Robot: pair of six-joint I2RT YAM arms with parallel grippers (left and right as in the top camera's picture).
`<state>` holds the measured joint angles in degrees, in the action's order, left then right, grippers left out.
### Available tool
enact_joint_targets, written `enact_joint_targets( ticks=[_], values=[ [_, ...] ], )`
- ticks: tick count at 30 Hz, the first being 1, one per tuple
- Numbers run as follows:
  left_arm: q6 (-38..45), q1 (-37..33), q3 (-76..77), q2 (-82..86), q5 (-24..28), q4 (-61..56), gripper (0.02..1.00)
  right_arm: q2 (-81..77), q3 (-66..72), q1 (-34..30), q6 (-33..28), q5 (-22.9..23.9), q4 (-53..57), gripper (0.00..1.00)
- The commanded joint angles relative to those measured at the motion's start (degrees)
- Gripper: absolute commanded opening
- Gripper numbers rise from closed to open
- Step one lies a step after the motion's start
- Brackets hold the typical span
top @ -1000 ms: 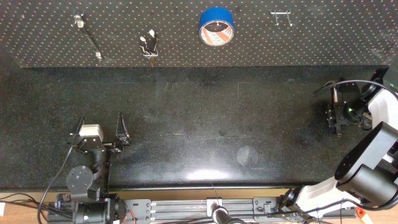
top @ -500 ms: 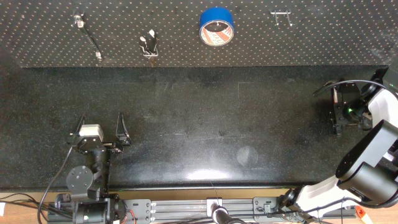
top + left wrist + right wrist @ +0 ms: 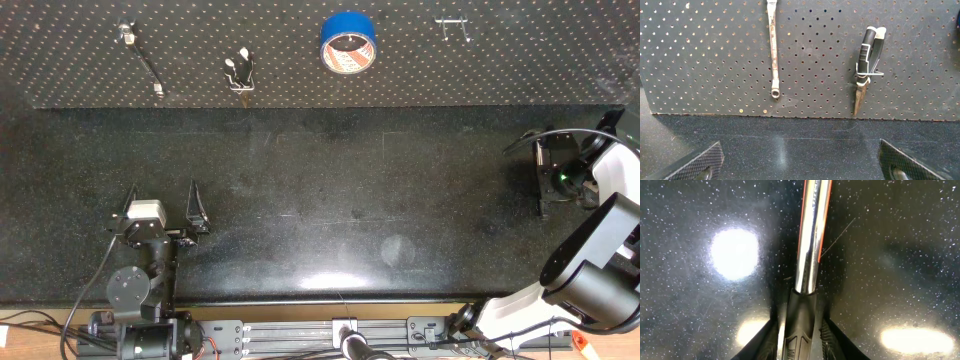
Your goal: Place Tools Onto Pegboard
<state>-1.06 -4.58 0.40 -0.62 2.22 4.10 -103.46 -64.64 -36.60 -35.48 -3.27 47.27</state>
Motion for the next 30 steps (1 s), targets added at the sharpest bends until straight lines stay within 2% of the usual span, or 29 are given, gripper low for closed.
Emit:
enact_joint_targets(
  ticks=[1,14,18,30],
  values=[
    [1.1,-0.3,-0.1,0.4,0.9,0.4,0.996,-1.2,0.7,-0.1,-0.8,-0.6,0.2,0.286],
    [1.1,-0.3,-0.1,0.4,0.9,0.4,0.996,-1.2,0.7,-0.1,-3.0,-0.2,0.4,0.259],
    [1.2,-0.3,-0.1,0.4,0.9,0.4,0.996,-1.2,0.7,-0.1,-3.0,-0.2,0.4,0.205],
    [1.1,-0.3,-0.1,0.4,0.9,0.4,0.996,-1.2,0.7,-0.1,-3.0,-0.2,0.6,0.187]
  ],
)
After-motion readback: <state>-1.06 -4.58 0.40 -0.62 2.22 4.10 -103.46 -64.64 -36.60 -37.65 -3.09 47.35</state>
